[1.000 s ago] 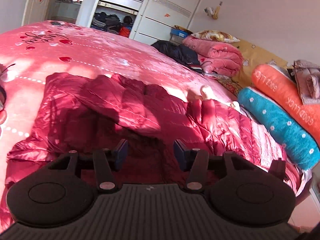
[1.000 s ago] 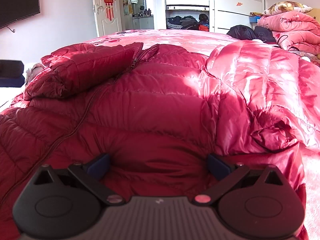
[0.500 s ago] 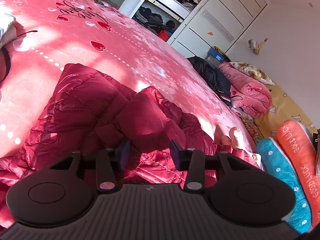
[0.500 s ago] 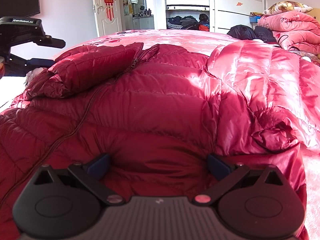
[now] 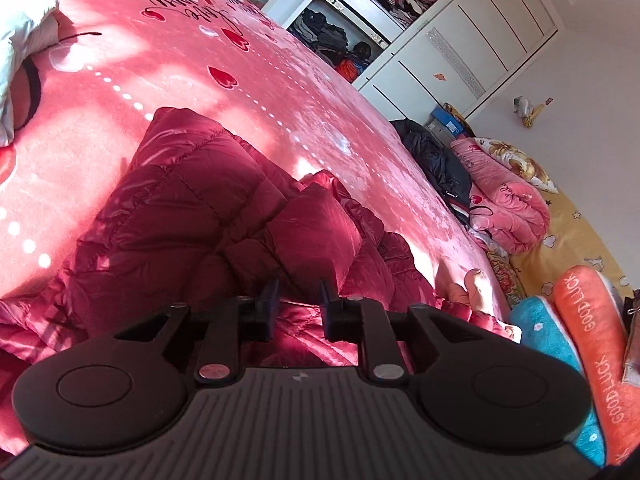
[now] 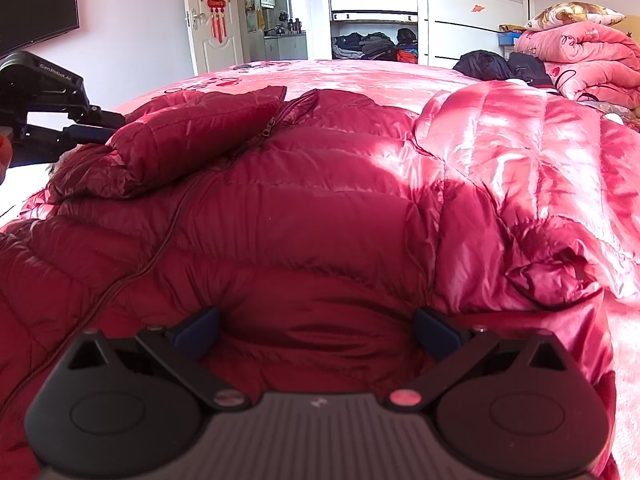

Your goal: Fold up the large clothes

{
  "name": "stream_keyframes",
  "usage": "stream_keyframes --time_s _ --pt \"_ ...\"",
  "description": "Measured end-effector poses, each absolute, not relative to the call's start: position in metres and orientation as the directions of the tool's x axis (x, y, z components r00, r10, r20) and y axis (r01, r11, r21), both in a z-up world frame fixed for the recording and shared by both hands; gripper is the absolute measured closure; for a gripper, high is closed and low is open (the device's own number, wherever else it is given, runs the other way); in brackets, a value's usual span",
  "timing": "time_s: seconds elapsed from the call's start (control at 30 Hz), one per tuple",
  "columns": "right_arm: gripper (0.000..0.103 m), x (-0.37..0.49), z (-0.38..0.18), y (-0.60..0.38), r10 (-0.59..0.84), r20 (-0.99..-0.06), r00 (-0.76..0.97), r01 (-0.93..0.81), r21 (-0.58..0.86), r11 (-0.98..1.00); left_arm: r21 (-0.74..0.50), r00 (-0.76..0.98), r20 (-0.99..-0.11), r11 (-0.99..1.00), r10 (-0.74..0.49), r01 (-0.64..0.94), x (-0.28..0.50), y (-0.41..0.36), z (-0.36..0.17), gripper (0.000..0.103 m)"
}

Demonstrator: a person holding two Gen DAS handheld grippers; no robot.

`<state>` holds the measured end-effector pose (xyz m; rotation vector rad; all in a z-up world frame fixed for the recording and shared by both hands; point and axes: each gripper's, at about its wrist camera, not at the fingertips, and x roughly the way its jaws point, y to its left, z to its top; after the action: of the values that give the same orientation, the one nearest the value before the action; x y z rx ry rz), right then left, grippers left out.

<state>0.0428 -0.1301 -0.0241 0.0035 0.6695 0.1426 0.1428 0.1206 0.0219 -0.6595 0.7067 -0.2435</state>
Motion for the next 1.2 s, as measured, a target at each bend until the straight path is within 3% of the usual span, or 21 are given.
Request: stream_keyframes --time_s 0.33,0.6,0.7,0.93,1.03,1.1,1.13,1.2 --pt "0.0 0.044 -0.023 -0.131 0.137 -0.616 0.775 -0.13 0.056 0.99 -0.747 0.728 -0.47 0.664 -0.499 -0.028 0.16 0.101 0.007 0.052" --pt "0.0 0.044 -0.023 -0.133 0.141 -0.615 0.776 -0.13 0.063 0.989 -0.776 0.746 -0.468 0.625 -0.474 -0.089 0.135 0.113 0.019 0.043" --pt "0.0 0.045 -0.023 -0.133 0.141 -0.615 0.776 -0.13 0.063 0.989 -0.76 0.725 -0.513 0.637 -0.461 -0.133 0.129 0.112 0.017 0.043" --pt "0.0 0.045 -0.023 -0.134 0.141 -0.615 0.776 -0.13 0.063 0.989 -0.767 0.705 -0.513 0.631 -0.49 -0.119 0.148 0.098 0.005 0.043" --pt "0.0 0.045 -0.023 -0.134 0.14 -0.616 0.775 -0.13 0.062 0.99 -0.765 0.699 -0.519 0.633 -0.492 -0.122 0.165 0.086 0.001 0.049" --pt "0.0 0.045 -0.023 -0.134 0.139 -0.617 0.775 -0.13 0.061 0.99 -0.744 0.704 -0.529 0.657 -0.473 -0.117 0.173 0.078 0.001 0.07" --pt "0.0 0.046 -0.023 -0.133 0.139 -0.618 0.774 -0.129 0.06 0.99 -0.737 0.704 -0.534 0.665 -0.468 -0.117 0.176 0.076 0.001 0.072" --pt "0.0 0.046 -0.023 -0.133 0.138 -0.618 0.774 -0.13 0.06 0.99 -0.729 0.711 -0.535 0.674 -0.455 -0.117 0.18 0.075 0.003 0.089"
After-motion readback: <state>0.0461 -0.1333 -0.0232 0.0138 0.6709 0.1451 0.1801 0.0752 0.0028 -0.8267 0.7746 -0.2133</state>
